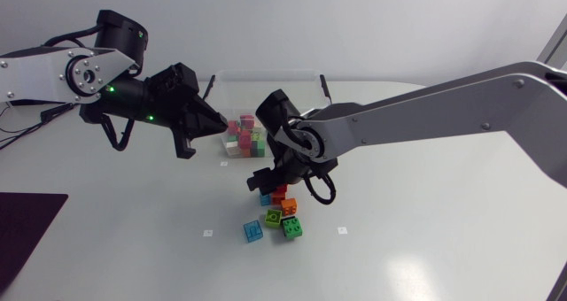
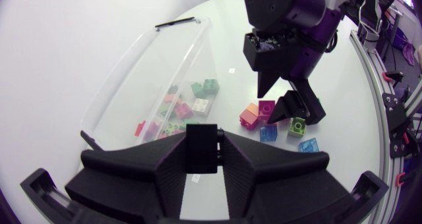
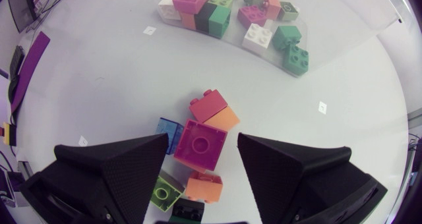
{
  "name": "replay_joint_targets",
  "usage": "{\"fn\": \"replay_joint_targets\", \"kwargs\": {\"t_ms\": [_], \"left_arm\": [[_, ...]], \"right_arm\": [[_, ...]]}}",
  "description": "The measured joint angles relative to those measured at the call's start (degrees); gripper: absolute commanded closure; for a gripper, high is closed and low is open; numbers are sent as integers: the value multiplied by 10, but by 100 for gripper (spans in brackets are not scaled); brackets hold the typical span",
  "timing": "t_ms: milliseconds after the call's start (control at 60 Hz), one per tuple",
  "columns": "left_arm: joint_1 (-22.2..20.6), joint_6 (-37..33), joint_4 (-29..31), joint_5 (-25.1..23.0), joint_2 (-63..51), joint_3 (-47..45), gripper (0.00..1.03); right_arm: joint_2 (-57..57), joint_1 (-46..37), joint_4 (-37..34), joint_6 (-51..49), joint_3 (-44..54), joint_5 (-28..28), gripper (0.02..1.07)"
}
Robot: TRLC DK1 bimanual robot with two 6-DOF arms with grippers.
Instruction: Place the duplo bricks in the container
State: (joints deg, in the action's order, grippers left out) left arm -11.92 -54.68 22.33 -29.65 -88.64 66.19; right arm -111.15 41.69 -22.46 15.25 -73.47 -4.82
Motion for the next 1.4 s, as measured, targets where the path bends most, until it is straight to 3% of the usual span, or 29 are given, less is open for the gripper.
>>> {"fn": "replay_joint_targets", "kwargs": {"t_ms": [233,367,650,867,933,967,1033,1050,1100,1400], "left_arm": [[3,90,-108,-1,10,-3,81],[0,137,-150,-1,9,-3,81],[-9,202,-190,26,-45,27,81],[-15,230,-194,62,-113,88,79],[-21,233,-195,80,-130,103,75],[-25,235,-195,89,-138,110,66],[-31,238,-197,101,-151,116,38],[-33,239,-198,104,-153,118,23],[-35,247,-201,111,-158,119,5],[-36,249,-218,129,-116,79,5]], "right_arm": [[-12,0,4,0,0,-2,55],[-12,-1,16,0,0,-6,70],[-2,-1,18,0,8,-11,70],[73,-8,0,-3,27,-14,70],[102,-16,-3,-5,27,-14,70],[117,-22,-6,-5,27,-15,70],[140,-34,-16,-10,27,-15,70],[144,-38,-18,-11,27,-15,70],[153,-48,-25,-16,24,-15,70],[156,-86,-50,-24,-59,-15,70]]}}
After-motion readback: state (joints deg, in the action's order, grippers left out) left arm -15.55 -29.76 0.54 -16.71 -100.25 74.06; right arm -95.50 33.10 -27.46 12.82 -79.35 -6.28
